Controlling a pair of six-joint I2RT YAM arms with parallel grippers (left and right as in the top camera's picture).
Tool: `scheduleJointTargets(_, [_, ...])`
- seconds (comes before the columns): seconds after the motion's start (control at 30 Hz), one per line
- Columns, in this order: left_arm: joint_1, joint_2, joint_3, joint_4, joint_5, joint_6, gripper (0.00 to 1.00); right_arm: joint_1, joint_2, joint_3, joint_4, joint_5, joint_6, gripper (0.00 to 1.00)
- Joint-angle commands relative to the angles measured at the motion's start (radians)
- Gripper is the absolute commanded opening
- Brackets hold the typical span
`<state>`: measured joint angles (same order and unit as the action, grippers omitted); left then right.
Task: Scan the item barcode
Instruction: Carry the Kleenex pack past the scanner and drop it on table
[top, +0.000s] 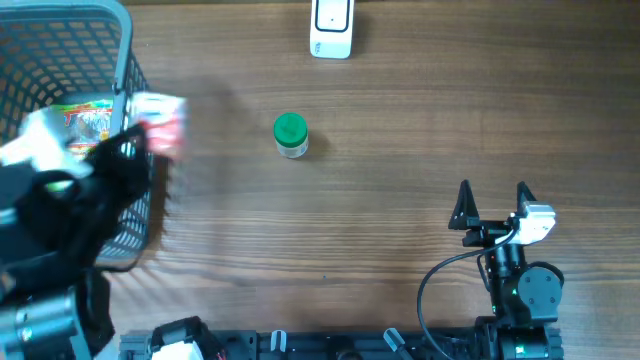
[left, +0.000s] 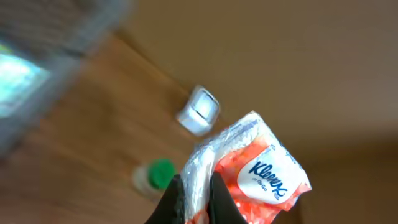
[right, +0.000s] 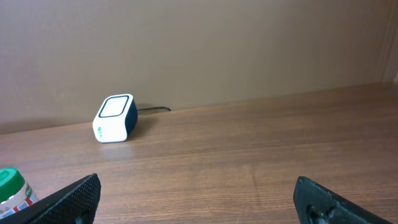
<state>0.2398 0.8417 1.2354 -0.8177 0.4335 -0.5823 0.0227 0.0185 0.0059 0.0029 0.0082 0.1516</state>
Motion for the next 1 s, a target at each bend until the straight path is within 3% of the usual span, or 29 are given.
scheduleJointTargets(0.0, [-0.316,0.111,-0.099,0.053,-0.105,0.002,0.04,-0.003,-0.005,-0.001,0.004,0.006,-0.014,1.00])
scheduleJointTargets(0.1, [-0.550,0.276,-0.154,0.096,-0.237,0.008,0.04,-0.003,-0.005,-0.001,0.004,0.006,-0.014,1.00])
scheduleJointTargets(0.2, [-0.753,0.526,-0.160,0.179,-0.259,0.123,0.04,-0.003,-0.005,-0.001,0.004,0.006,-0.014,1.00])
scheduleJointTargets(0.43, [-0.872,0.913,-0.160,0.365,-0.372,0.141,0.04,-0.003,-0.005,-0.001,0.004,0.006,-0.014,1.00])
scheduleJointTargets(0.47, [-0.872,0.934,-0.160,0.383,-0.372,0.141,0.08,-0.003,-0.005,-0.001,0.004,0.006,-0.014,1.00])
scheduleJointTargets(0.53, [-0.870,0.936,-0.156,0.399,-0.381,0.145,0.45,-0.003,-0.005,-0.001,0.004,0.006,-0.014,1.00])
scheduleJointTargets(0.57, [-0.870,0.924,-0.142,0.397,-0.384,0.177,0.56,-0.003,-0.005,-0.001,0.004,0.006,-0.014,1.00])
scheduleJointTargets(0.6, [-0.869,0.905,-0.114,0.375,-0.383,0.207,0.95,-0.003,-0.005,-0.001,0.004,0.006,-0.014,1.00])
scheduleJointTargets(0.63, [-0.869,0.888,-0.087,0.348,-0.383,0.222,1.00,-0.003,-0.005,-0.001,0.004,0.006,-0.014,1.00])
scheduleJointTargets(0.7, [-0.869,0.843,-0.004,0.251,-0.383,0.267,1.00,-0.003,-0.005,-0.001,0.004,0.006,-0.014,1.00])
scheduleJointTargets(0.87, [-0.868,0.704,0.418,-0.172,-0.386,0.410,1.00,-0.003,-0.005,-0.001,0.004,0.006,-0.014,1.00])
scheduleJointTargets(0.97, [-0.838,0.630,0.621,-0.325,-0.529,0.417,1.00,-0.003,-0.005,-0.001,0.004,0.006,-0.014,1.00])
